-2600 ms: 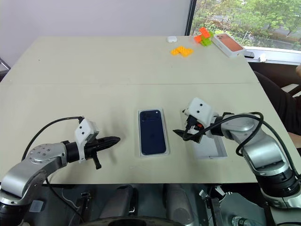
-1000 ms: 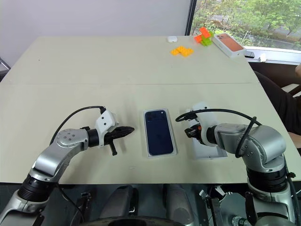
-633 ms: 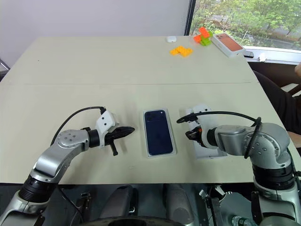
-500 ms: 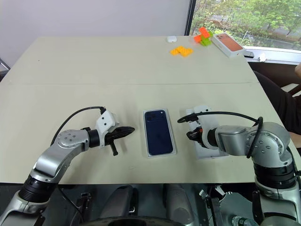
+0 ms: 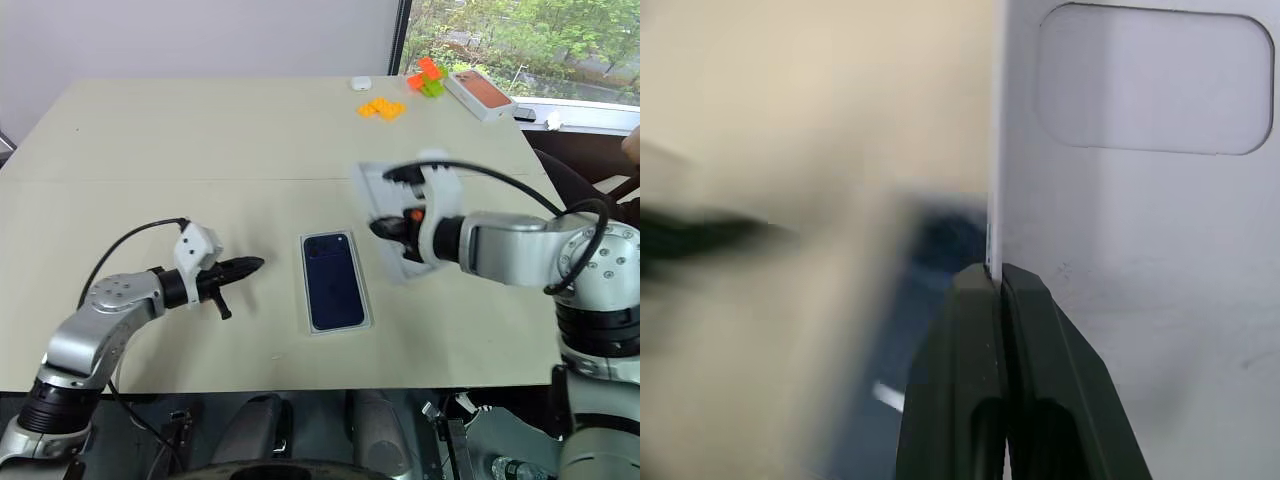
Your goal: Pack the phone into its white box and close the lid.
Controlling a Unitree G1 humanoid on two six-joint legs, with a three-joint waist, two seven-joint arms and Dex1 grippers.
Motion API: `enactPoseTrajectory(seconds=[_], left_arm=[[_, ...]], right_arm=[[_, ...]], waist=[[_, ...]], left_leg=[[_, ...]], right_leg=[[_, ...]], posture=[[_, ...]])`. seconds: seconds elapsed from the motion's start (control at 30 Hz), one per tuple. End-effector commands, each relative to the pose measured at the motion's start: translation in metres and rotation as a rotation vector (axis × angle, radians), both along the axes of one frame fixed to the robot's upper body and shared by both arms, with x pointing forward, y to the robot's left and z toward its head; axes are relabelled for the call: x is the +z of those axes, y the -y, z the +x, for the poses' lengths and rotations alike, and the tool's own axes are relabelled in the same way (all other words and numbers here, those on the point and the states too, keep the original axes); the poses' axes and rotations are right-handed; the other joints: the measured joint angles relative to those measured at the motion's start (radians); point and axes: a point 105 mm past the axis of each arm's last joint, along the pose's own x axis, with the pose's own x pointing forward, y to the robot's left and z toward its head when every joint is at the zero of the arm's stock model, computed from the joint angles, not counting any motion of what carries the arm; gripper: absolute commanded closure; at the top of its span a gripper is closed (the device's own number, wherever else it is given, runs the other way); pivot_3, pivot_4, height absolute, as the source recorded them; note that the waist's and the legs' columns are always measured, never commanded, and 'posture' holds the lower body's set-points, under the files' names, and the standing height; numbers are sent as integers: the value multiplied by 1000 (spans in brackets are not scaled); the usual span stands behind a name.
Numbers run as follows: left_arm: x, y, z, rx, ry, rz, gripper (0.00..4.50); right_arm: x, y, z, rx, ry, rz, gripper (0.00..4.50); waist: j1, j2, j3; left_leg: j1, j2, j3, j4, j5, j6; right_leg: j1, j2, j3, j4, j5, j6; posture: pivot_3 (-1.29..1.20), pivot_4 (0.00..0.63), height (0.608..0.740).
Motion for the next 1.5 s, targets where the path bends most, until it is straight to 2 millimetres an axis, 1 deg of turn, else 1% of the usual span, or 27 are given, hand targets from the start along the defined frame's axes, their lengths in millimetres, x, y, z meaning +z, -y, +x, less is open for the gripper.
enactPoseTrajectory(seconds=[0.03,0.1,0.17,0.27,0.33,0.4,0.47,0.5,0.53,0.57,0.73,0.83,0.93,0.97,1.03,1.1,1.13,1.17,1.2,1.23,1.27,1.37,1.43,1.5], left_arm=[[7,-22,6,62,37,27,4500],[8,-28,8,76,42,39,4500],[10,-30,9,74,46,36,4500],[11,-30,6,71,49,39,4500],[10,-29,5,70,48,43,4500],[8,-28,3,69,48,49,4500],[8,-26,2,68,47,47,4500],[7,-26,1,67,46,47,4500],[7,-24,0,65,46,46,4500],[7,-23,-1,63,46,46,4500],[7,-19,-4,49,43,53,4500],[6,-17,-4,43,42,55,4500],[6,-9,-5,20,39,45,4500],[5,-6,-6,13,39,42,4500],[6,0,-6,-4,41,32,4500],[7,7,-6,-23,46,20,4500],[9,10,-5,-33,52,16,4500],[10,14,-4,-42,59,9,4500],[13,19,-3,-53,64,-3,4500],[15,25,-2,-69,71,-14,4500],[16,31,-1,-82,77,-22,4500],[18,47,-1,-128,77,-45,4500],[19,55,-3,-152,72,-59,4500],[19,61,-5,-175,69,-69,4500]], right_arm=[[19,-34,-11,128,-5,312,4456],[18,-45,-9,137,-55,412,4456],[12,-59,-10,156,-124,504,4456],[-1,-76,-10,164,-238,590,4456],[-13,-86,-11,174,-318,608,4456],[-21,-90,-13,181,-358,613,4456],[-40,-95,-14,154,-448,594,4456],[-46,-97,-15,144,-479,590,4456],[-58,-97,-14,108,-524,568,4456],[-62,-96,-15,97,-540,562,4456],[-65,-93,-21,63,-546,573,4456],[-65,-90,-20,41,-539,575,4456],[-67,-82,-17,19,-525,551,4456],[-67,-79,-16,18,-516,546,4202],[-63,-75,-15,22,-485,535,3556],[-57,-70,-13,35,-444,528,2624],[-53,-67,-12,37,-423,528,2010],[-50,-64,-10,41,-400,512,1580],[-47,-59,-9,49,-366,470,987],[-44,-52,-7,55,-331,426,554],[-42,-45,-6,60,-300,379,554],[-34,-16,-10,89,-175,150,554],[-31,-1,-9,77,-83,19,554],[-25,10,-7,75,7,-74,554]], waist=[[1,1,0],[2,1,1],[3,1,0],[1,2,0],[0,2,0],[0,2,0],[1,2,0],[1,2,0],[1,2,0],[1,2,0],[-1,3,-1],[-2,3,-1],[-3,3,-1],[-2,3,-1],[-1,3,-1],[-1,3,-1],[-2,3,-1],[-2,3,-1],[-2,3,-1],[-2,3,-1],[0,3,-1],[5,3,0],[1,3,-1],[-2,3,-1]], left_leg=[[0,1,0,0,0,1],[-1,2,0,-1,-1,1],[-3,1,1,0,0,1],[-7,0,2,0,0,1],[-9,-2,2,0,0,1],[-11,-3,2,0,0,1],[-14,-4,2,1,0,1],[-15,-5,2,1,0,1],[-15,-5,2,1,0,1],[-16,-5,2,1,0,1],[-16,-5,2,1,0,1],[-15,-5,2,1,0,1],[-14,-5,2,1,0,1],[-14,-5,2,1,0,1],[-14,-5,2,2,0,1],[-14,-5,2,2,0,1],[-14,-6,2,2,0,1],[-14,-6,2,2,0,1],[-14,-6,2,2,0,1],[-14,-6,2,2,0,1],[-14,-6,2,2,0,1],[-15,-7,2,3,0,1],[-15,-8,2,3,0,1],[-15,-6,3,2,-1,2]], right_leg=[[-1,0,0,0,0,0],[-2,1,1,1,0,0],[-5,0,1,2,1,-1],[-8,-5,1,2,1,-2],[-11,-9,1,4,2,-2],[-12,-10,0,4,2,-2],[-15,-12,0,4,2,-2],[-15,-12,0,4,2,-2],[-16,-12,0,4,2,-2],[-17,-12,0,4,2,-2],[-17,-13,0,5,2,-2],[-17,-12,0,6,2,-2],[-17,-11,0,8,2,-2],[-17,-11,0,8,2,-2],[-17,-11,0,8,2,-2],[-17,-11,0,8,2,-2],[-17,-11,0,8,2,-2],[-17,-11,0,8,2,-2],[-17,-10,0,8,2,-2],[-17,-9,-1,9,2,-2],[-17,-9,-1,9,2,-2],[-16,-10,-1,9,2,-2],[-16,-10,-1,8,2,-2],[-16,-9,-1,6,2,-2]], posture=[[0,150,740],[0,150,740],[0,150,740],[0,150,740],[0,150,740],[0,150,740],[0,150,740],[0,150,740],[0,150,740],[0,150,740],[0,150,740],[0,150,740],[0,150,740],[0,150,740],[0,150,740],[0,150,740],[0,150,740],[0,150,740],[0,150,740],[0,150,740],[0,150,740],[0,150,740],[0,150,740],[0,150,740]])
